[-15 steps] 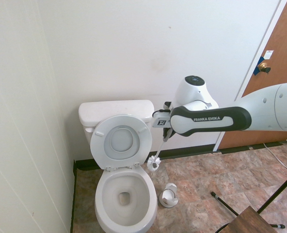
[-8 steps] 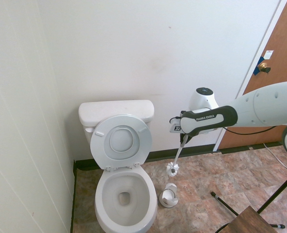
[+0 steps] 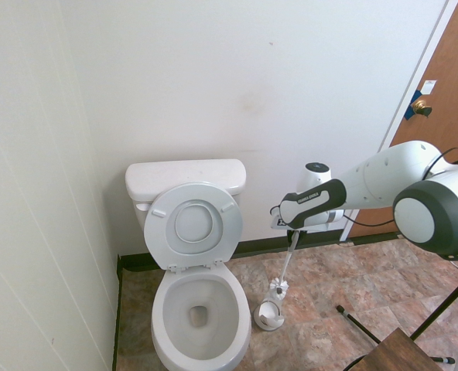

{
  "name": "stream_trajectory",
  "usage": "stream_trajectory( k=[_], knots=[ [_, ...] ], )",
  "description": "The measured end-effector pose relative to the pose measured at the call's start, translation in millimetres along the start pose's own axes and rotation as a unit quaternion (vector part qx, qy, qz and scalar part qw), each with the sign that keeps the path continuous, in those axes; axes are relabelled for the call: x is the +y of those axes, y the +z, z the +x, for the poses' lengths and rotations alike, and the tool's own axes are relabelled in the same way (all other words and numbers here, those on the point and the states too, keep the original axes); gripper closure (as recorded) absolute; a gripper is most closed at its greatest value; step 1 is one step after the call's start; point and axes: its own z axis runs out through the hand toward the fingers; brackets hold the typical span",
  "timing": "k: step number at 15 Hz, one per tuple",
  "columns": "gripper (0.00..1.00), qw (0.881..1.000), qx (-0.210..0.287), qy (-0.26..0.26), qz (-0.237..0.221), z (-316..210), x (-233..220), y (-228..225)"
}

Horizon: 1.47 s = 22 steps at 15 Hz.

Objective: Clean the toilet

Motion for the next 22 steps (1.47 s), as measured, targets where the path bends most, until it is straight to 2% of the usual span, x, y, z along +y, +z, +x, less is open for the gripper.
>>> stream_trajectory(
  k=[11, 17, 22],
  knots=[
    [1.00, 0.999, -0.011, 0.011, -0.034, 15.2, -28.8, 105.3],
    [1.00, 0.996, -0.033, 0.029, -0.075, 42.6, -49.5, 189.9],
    [1.00, 0.993, -0.053, 0.043, -0.094, 58.5, -68.7, 219.2]
  ],
)
